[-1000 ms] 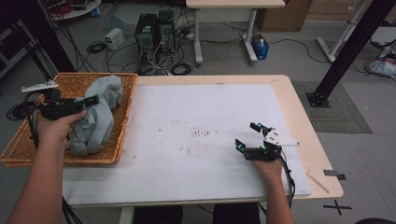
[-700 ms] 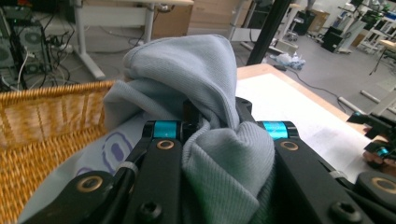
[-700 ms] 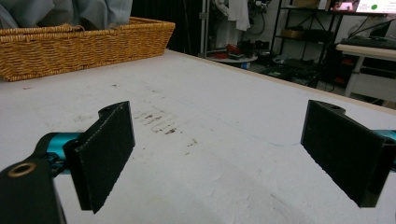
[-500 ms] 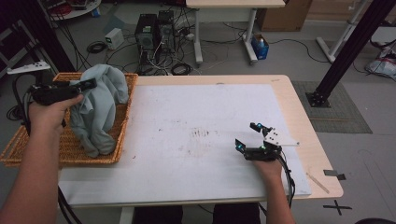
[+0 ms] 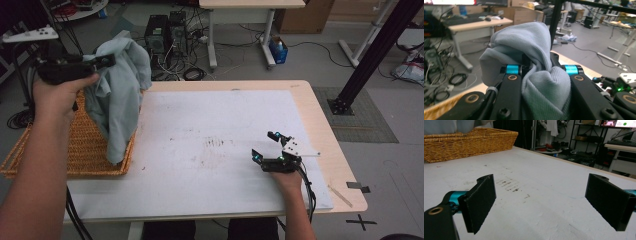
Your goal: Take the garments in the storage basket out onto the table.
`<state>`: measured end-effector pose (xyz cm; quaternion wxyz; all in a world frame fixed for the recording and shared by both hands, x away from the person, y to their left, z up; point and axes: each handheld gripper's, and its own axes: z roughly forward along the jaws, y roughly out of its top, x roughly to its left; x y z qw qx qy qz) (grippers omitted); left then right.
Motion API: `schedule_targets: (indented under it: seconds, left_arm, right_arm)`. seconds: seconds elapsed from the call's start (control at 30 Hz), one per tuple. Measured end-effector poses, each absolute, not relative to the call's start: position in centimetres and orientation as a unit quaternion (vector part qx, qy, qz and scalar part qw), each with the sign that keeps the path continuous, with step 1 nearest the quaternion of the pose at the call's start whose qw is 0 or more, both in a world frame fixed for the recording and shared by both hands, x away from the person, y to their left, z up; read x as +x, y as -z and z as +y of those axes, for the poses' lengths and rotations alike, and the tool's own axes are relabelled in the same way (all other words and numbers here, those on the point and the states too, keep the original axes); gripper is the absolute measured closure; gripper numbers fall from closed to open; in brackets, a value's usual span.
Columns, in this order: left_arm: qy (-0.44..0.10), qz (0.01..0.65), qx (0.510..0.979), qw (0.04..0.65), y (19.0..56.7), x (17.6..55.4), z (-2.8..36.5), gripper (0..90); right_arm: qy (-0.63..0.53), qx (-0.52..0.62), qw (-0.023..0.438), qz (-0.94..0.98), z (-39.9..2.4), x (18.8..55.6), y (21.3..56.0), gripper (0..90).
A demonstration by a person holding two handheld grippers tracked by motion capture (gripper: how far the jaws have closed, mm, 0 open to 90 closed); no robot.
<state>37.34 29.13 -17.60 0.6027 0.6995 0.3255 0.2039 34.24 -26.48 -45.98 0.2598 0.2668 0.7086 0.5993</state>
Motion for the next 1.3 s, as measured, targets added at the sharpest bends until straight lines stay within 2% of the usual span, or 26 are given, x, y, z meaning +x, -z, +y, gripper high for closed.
schedule_targets:
  seconds: [0.13,0.3,0.47,0.63,1.0,1.17,1.23,1.27,1.3]
  left_arm:
    - [-0.213,0.296,0.708,0.604,14.4,37.6,26.1,75.7]
    - [-0.21,0.272,0.712,0.612,12.7,37.5,23.9,75.7]
    - [-0.195,0.254,0.719,0.617,13.2,37.7,21.1,75.6]
    - [-0.152,0.26,0.728,0.615,18.1,38.7,17.9,75.5]
    - [-0.049,0.31,0.746,0.587,34.0,40.1,11.7,75.1]
    - [-0.012,0.325,0.751,0.575,38.6,39.7,10.1,73.3]
    - [0.001,0.329,0.752,0.571,39.4,39.6,9.6,69.8]
    - [0.003,0.328,0.755,0.568,39.7,39.6,9.4,59.6]
    - [0.001,0.33,0.756,0.565,39.7,39.5,9.2,54.2]
  right_arm:
    - [-0.599,0.266,0.26,0.709,-26.5,34.2,46.0,9.6]
    - [-0.599,0.265,0.262,0.708,-26.5,34.3,46.0,9.6]
    - [-0.599,0.265,0.262,0.709,-26.5,34.3,46.0,9.6]
    - [-0.599,0.266,0.262,0.709,-26.5,34.2,46.0,9.6]
    - [-0.598,0.264,0.263,0.709,-26.4,34.2,46.0,9.6]
    - [-0.598,0.264,0.264,0.71,-26.5,34.2,46.0,9.6]
    - [-0.598,0.264,0.263,0.71,-26.4,34.2,46.0,9.6]
    - [-0.597,0.263,0.263,0.71,-26.4,34.2,46.0,9.6]
    - [-0.597,0.263,0.264,0.71,-26.4,34.2,46.0,9.6]
